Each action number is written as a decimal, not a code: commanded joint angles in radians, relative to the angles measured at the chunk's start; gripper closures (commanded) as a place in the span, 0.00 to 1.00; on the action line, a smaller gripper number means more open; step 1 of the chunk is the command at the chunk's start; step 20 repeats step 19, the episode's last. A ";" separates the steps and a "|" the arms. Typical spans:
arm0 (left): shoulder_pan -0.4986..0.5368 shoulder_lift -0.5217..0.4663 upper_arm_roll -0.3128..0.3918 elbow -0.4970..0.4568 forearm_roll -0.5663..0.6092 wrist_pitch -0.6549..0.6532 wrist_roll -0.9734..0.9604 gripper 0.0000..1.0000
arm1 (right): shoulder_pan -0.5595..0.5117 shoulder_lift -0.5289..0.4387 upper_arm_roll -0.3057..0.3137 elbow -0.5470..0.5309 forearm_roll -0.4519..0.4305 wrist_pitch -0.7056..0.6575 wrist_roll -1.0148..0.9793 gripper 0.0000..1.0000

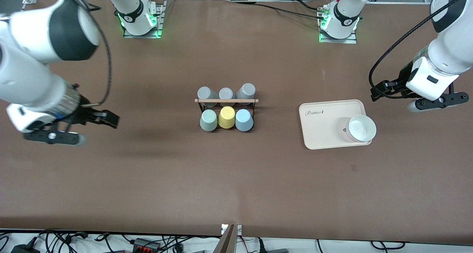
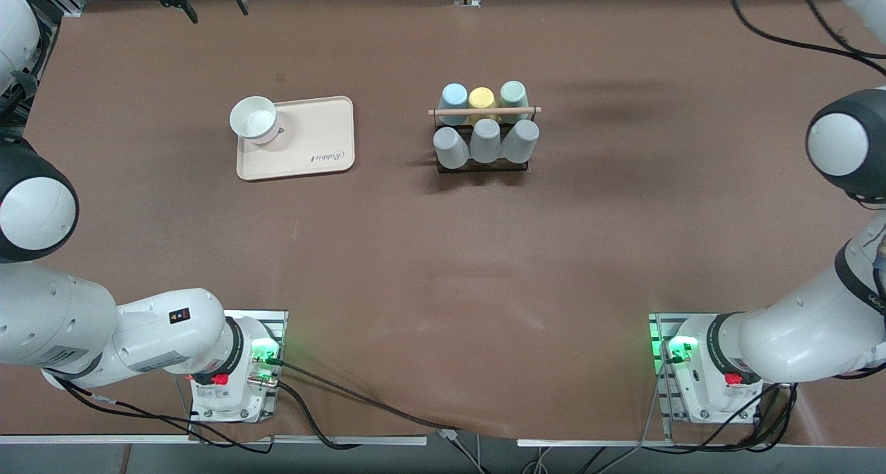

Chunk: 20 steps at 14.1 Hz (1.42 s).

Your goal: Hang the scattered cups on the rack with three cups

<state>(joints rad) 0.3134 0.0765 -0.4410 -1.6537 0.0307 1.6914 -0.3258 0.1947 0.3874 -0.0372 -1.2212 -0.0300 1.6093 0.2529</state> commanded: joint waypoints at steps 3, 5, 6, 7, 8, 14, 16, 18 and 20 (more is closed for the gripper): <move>0.016 0.009 -0.015 0.023 0.002 -0.010 0.022 0.00 | -0.116 -0.208 0.014 -0.243 -0.007 0.018 -0.127 0.00; 0.013 0.009 -0.015 0.025 0.000 -0.007 0.022 0.00 | -0.147 -0.303 0.014 -0.370 -0.004 0.061 -0.168 0.00; 0.012 0.009 -0.015 0.025 0.000 -0.007 0.024 0.00 | -0.147 -0.349 0.013 -0.430 -0.004 0.095 -0.170 0.00; 0.012 0.009 -0.015 0.025 0.000 -0.007 0.022 0.00 | -0.147 -0.392 0.011 -0.493 -0.005 0.130 -0.170 0.00; 0.012 0.009 -0.015 0.025 0.000 -0.007 0.022 0.00 | -0.147 -0.425 0.011 -0.539 -0.007 0.147 -0.170 0.00; 0.012 0.009 -0.015 0.025 0.000 -0.007 0.024 0.00 | -0.152 -0.403 0.013 -0.470 -0.004 0.117 -0.155 0.00; 0.012 0.009 -0.015 0.026 0.000 -0.007 0.024 0.00 | -0.152 -0.391 0.013 -0.442 0.007 0.064 -0.129 0.00; 0.010 0.009 -0.015 0.028 0.002 -0.007 0.024 0.00 | -0.152 -0.384 0.013 -0.426 0.010 0.060 -0.145 0.00; 0.010 0.009 -0.015 0.028 0.000 -0.007 0.024 0.00 | -0.152 -0.384 0.013 -0.425 0.010 0.060 -0.149 0.00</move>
